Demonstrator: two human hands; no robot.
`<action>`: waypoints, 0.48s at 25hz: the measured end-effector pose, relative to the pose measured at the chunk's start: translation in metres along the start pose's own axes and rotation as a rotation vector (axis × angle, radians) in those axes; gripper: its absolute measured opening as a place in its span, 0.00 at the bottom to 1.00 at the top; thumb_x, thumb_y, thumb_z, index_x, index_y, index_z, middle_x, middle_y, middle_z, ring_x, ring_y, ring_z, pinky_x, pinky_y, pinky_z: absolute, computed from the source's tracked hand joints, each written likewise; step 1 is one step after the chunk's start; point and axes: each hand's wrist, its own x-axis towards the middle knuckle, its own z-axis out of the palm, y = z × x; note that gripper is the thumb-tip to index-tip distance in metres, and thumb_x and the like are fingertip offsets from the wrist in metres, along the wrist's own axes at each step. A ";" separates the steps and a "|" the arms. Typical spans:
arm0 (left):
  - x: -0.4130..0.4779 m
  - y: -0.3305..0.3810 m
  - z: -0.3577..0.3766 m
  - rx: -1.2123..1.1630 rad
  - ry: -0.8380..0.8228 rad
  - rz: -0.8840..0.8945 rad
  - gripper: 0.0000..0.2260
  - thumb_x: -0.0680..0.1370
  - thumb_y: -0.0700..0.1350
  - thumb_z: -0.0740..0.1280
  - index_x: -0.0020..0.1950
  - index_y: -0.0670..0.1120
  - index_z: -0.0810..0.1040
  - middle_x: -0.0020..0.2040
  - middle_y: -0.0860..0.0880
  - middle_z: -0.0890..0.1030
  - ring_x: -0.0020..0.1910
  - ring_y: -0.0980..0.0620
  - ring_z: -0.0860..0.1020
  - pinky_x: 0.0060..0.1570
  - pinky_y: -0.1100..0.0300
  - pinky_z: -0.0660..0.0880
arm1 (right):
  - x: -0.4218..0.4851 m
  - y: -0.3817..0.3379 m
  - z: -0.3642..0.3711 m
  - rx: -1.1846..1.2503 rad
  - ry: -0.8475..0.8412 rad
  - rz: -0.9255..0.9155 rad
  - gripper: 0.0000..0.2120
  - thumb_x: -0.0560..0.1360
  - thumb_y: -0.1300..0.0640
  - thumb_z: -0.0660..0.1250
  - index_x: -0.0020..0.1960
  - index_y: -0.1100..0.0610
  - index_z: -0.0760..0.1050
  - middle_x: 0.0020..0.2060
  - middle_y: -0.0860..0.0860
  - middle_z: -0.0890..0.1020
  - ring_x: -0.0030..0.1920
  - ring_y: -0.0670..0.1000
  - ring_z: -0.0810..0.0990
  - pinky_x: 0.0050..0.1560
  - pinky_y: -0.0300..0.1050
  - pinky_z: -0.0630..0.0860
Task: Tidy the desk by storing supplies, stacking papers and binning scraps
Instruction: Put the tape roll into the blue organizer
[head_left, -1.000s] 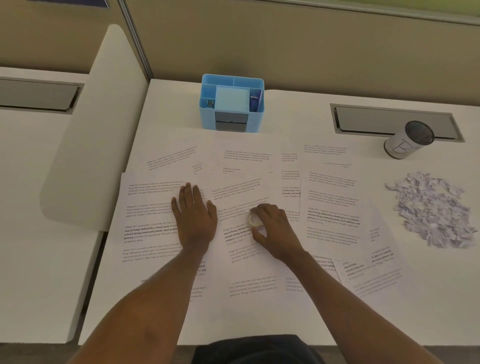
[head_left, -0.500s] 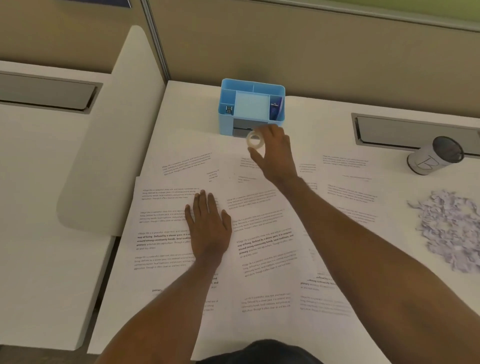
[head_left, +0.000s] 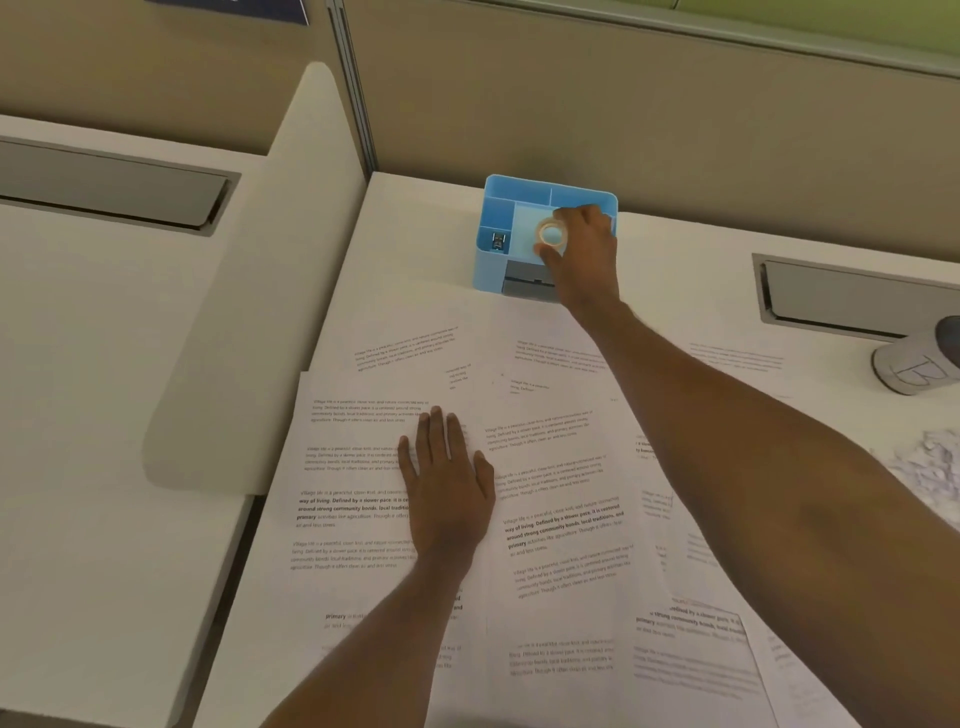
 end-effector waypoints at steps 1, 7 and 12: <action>0.000 0.000 0.000 0.002 -0.001 0.001 0.28 0.87 0.53 0.57 0.83 0.39 0.62 0.84 0.39 0.63 0.85 0.40 0.59 0.83 0.36 0.54 | 0.002 0.000 0.002 -0.009 -0.001 0.009 0.20 0.76 0.52 0.72 0.65 0.53 0.73 0.63 0.52 0.76 0.64 0.52 0.73 0.67 0.50 0.74; 0.000 0.000 0.000 0.003 0.011 -0.005 0.28 0.86 0.53 0.56 0.83 0.39 0.63 0.84 0.39 0.64 0.84 0.39 0.61 0.83 0.36 0.55 | 0.006 -0.001 0.005 -0.049 -0.004 0.014 0.20 0.76 0.51 0.72 0.65 0.54 0.73 0.62 0.52 0.77 0.64 0.52 0.74 0.67 0.48 0.72; 0.000 0.000 0.002 0.009 0.007 -0.011 0.28 0.86 0.53 0.56 0.83 0.39 0.63 0.84 0.39 0.64 0.85 0.40 0.60 0.83 0.36 0.55 | 0.009 -0.001 0.006 -0.053 -0.052 0.056 0.22 0.75 0.50 0.73 0.67 0.54 0.72 0.63 0.52 0.77 0.65 0.52 0.74 0.68 0.49 0.71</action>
